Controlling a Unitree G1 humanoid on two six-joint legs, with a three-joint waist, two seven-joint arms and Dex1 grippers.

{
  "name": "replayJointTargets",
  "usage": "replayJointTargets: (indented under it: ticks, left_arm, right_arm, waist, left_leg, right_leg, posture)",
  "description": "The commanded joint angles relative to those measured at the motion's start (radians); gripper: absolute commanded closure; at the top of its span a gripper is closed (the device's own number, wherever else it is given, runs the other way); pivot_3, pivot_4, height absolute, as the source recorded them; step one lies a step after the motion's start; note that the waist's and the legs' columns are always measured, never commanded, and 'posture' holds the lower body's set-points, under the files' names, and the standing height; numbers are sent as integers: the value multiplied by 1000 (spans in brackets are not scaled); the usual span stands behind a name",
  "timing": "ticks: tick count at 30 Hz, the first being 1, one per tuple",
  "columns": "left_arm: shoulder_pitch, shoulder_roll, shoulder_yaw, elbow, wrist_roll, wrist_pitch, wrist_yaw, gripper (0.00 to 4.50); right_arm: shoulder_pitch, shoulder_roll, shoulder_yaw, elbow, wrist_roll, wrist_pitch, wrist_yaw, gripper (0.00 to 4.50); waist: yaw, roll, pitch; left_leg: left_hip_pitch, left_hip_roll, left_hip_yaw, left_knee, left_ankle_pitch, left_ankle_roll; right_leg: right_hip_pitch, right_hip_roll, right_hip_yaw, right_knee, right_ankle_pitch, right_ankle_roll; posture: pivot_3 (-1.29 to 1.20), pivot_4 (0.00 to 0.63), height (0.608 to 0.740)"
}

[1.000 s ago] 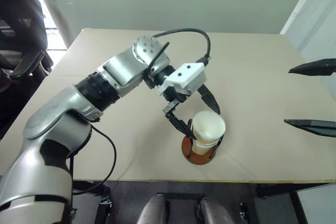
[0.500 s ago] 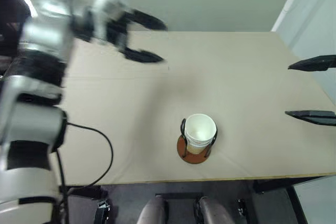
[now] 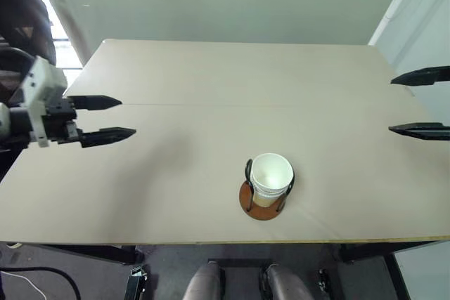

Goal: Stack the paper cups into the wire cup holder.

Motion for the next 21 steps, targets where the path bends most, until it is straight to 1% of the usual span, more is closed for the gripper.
replayJointTargets:
  ticks: [1,4,8,11,15,21]
  left_arm:
    - [65,12,128,-89,-12,48,31,27]
    - [121,7,194,-129,-4,71,46,27]
    - [157,-2,230,-169,-9,97,63,27]
    - [175,-7,230,-198,-23,128,65,27]
    - [178,-16,197,-239,-44,156,59,27]
    - [166,-8,201,-225,-39,156,62,27]
  right_arm:
    - [-79,21,52,55,-47,-38,39,0]
    - [-128,46,90,91,-69,-55,54,0]
    - [-176,62,129,132,-82,-80,56,0]
    - [-201,71,150,154,-90,-93,56,0]
    - [-226,80,171,170,-97,-102,56,0]
    - [-232,76,182,166,-90,-102,56,0]
  waist:
    - [-1,0,0]
    - [-5,0,0]
    - [-8,0,1]
    - [-8,0,1]
    - [-10,0,1]
    - [-10,0,0]
  left_leg:
    - [1,0,0,0,0,0]
    - [2,0,0,1,4,-5]
    - [3,1,-1,-1,10,-7]
    - [3,1,-1,-2,11,-7]
    - [2,1,-1,-2,11,-8]
    - [-1,1,-2,-3,9,-10]
  right_leg:
    - [0,0,0,3,0,-1]
    - [-3,0,0,9,2,-7]
    - [-5,1,0,11,4,-13]
    - [-6,2,0,11,6,-16]
    - [-7,2,0,11,7,-17]
    - [-11,2,0,11,7,-17]
  posture:
    - [0,150,740]
    - [0,150,740]
    - [0,150,740]
    - [0,150,740]
    - [0,150,740]
    - [0,150,740]
